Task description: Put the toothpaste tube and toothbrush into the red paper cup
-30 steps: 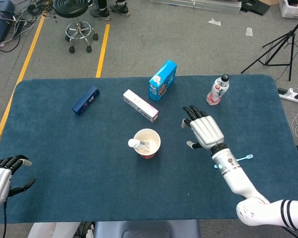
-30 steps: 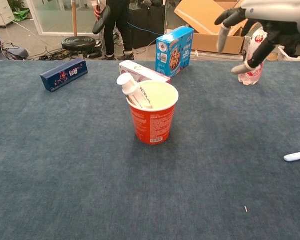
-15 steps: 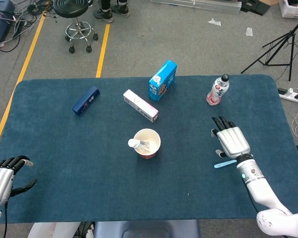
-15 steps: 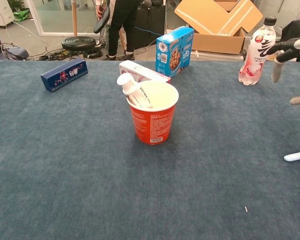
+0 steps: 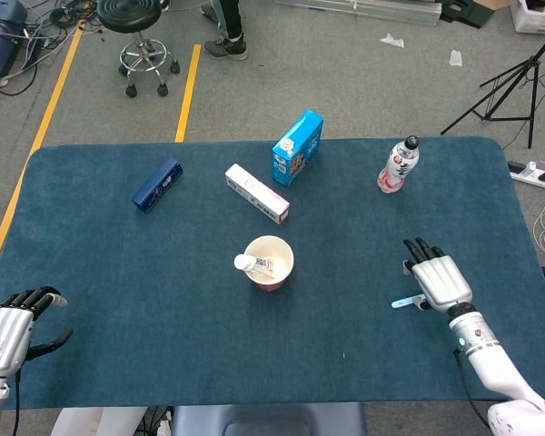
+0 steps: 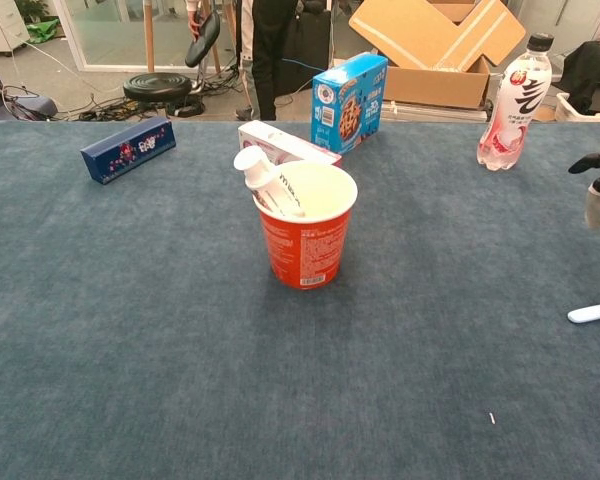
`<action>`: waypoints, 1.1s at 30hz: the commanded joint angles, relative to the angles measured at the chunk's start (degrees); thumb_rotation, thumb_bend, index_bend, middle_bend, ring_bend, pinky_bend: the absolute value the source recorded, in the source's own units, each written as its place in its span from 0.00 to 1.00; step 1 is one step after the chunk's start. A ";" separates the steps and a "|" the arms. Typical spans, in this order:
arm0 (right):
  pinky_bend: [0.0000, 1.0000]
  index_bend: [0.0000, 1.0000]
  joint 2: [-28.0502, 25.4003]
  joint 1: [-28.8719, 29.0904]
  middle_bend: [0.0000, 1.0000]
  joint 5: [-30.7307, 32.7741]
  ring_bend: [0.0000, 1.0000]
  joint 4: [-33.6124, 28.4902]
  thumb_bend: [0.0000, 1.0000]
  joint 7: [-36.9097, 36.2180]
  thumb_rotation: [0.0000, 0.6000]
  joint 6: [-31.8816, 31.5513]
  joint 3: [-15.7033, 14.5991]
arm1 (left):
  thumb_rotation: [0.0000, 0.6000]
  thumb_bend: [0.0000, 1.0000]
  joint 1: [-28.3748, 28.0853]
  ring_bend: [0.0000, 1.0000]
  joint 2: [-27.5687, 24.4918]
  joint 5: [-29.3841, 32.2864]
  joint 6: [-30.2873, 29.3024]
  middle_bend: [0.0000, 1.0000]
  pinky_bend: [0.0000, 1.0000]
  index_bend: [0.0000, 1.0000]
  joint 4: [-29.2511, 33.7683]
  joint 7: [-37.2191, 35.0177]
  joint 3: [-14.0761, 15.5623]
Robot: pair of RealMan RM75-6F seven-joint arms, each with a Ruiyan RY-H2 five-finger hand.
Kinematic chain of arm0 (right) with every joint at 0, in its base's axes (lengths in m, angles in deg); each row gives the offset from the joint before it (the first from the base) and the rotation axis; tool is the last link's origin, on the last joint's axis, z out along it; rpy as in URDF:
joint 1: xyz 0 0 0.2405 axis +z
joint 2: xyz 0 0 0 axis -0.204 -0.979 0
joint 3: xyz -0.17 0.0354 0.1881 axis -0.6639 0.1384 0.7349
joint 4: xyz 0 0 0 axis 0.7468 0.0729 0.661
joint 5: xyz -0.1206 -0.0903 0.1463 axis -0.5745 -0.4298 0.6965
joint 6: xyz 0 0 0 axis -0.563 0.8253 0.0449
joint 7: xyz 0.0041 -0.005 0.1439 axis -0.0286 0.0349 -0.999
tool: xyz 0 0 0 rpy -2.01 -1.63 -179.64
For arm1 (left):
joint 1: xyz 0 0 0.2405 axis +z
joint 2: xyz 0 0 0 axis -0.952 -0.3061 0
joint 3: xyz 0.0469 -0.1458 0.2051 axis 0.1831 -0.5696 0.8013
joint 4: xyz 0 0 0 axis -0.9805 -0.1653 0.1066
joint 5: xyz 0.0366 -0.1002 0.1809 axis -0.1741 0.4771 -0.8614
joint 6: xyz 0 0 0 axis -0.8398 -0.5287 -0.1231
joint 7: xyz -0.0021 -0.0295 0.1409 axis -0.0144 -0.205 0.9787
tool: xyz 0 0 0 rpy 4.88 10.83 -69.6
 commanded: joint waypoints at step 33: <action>0.23 0.45 7.83 -4.33 0.08 -3.57 0.00 12.49 0.19 -3.36 1.00 7.85 1.35 | 1.00 0.15 0.13 0.37 -0.19 0.25 -0.13 0.37 0.42 0.44 0.45 0.00 0.11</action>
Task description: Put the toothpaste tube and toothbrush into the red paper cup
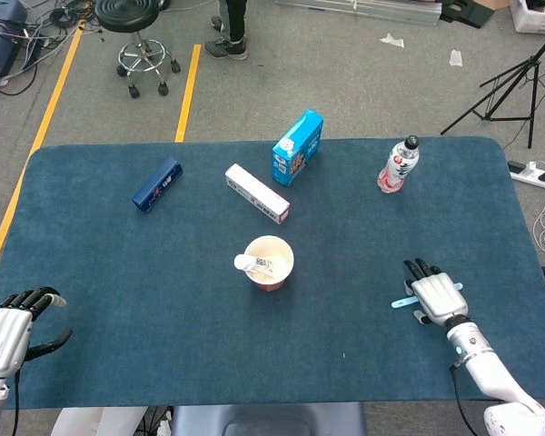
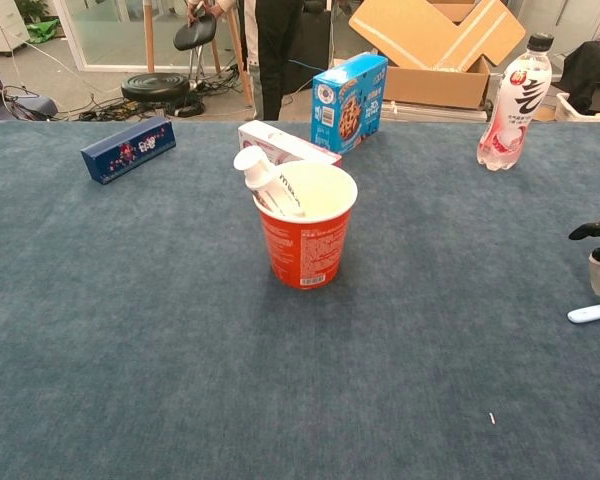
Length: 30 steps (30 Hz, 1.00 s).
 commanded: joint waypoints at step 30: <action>0.23 0.49 3.01 -0.50 0.08 -1.16 0.00 2.64 0.22 0.80 1.00 2.33 2.21 | 1.00 0.15 -0.12 0.37 -0.07 -0.12 0.21 0.37 0.42 0.44 0.05 -0.14 0.16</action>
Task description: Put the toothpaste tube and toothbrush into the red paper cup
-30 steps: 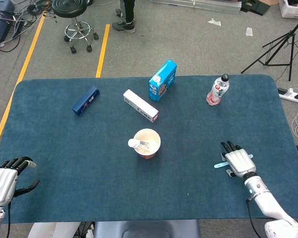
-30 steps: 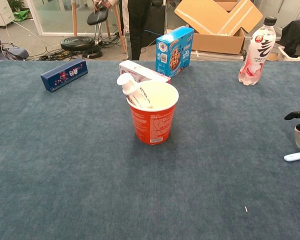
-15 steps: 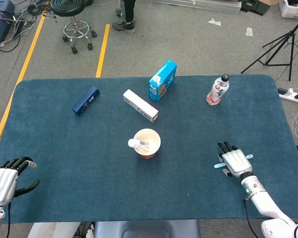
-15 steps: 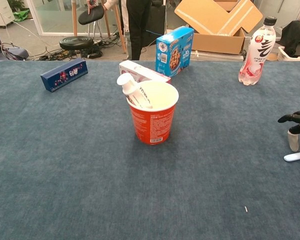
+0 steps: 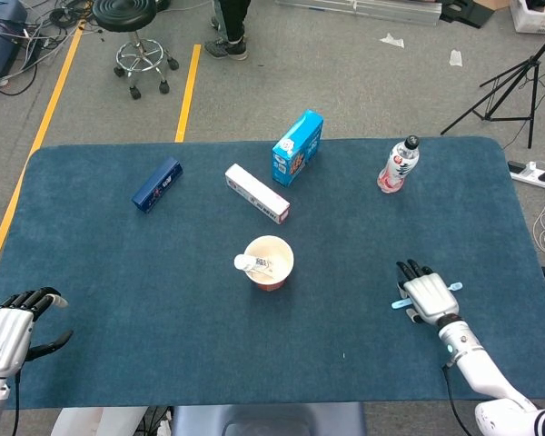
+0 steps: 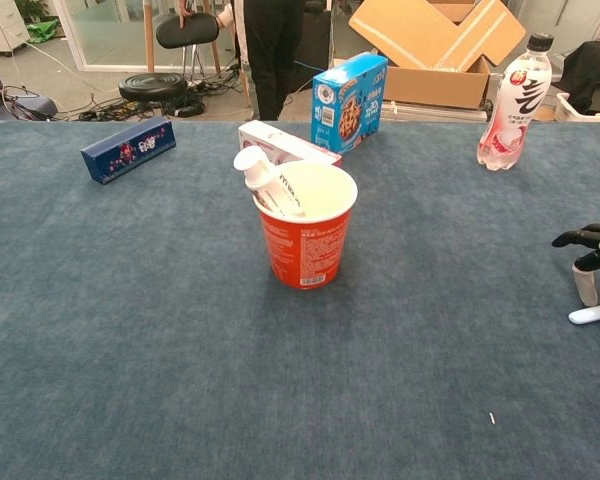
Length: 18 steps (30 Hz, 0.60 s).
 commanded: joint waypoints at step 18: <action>0.23 0.51 0.98 0.08 0.08 0.44 0.00 0.84 0.22 1.42 1.00 0.77 0.83 | 1.00 0.15 0.02 0.37 -0.10 -0.12 -0.07 0.37 0.42 0.44 0.07 -0.12 0.07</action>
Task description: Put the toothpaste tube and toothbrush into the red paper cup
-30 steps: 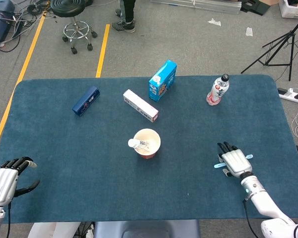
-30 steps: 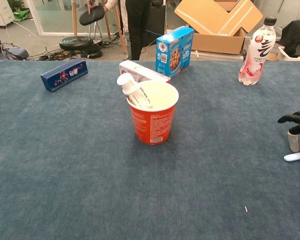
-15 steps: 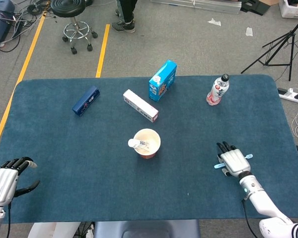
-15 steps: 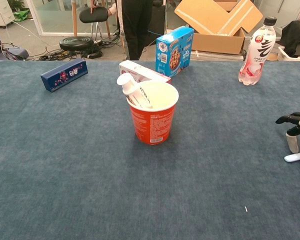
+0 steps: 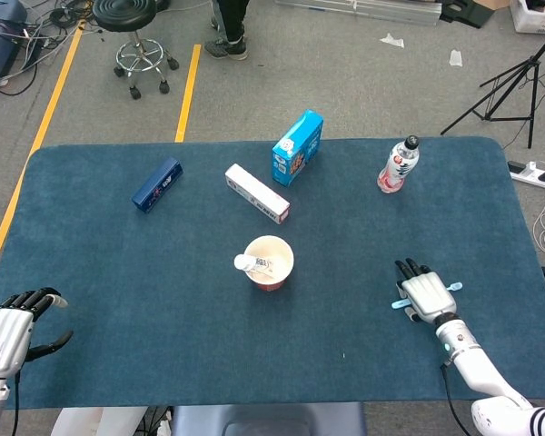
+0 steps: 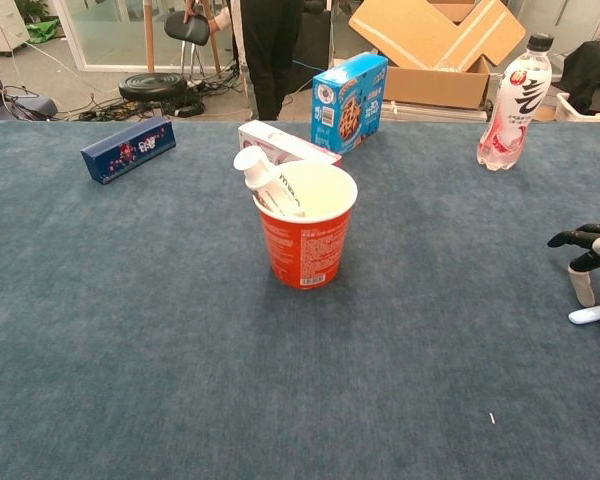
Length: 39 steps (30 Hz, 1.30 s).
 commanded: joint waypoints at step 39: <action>0.23 0.60 -4.05 -0.82 0.10 -2.32 0.00 -6.89 0.22 -2.34 1.00 -3.55 1.96 | 1.00 0.15 -0.01 0.37 0.02 0.06 0.02 0.37 0.42 0.44 0.03 0.11 -0.02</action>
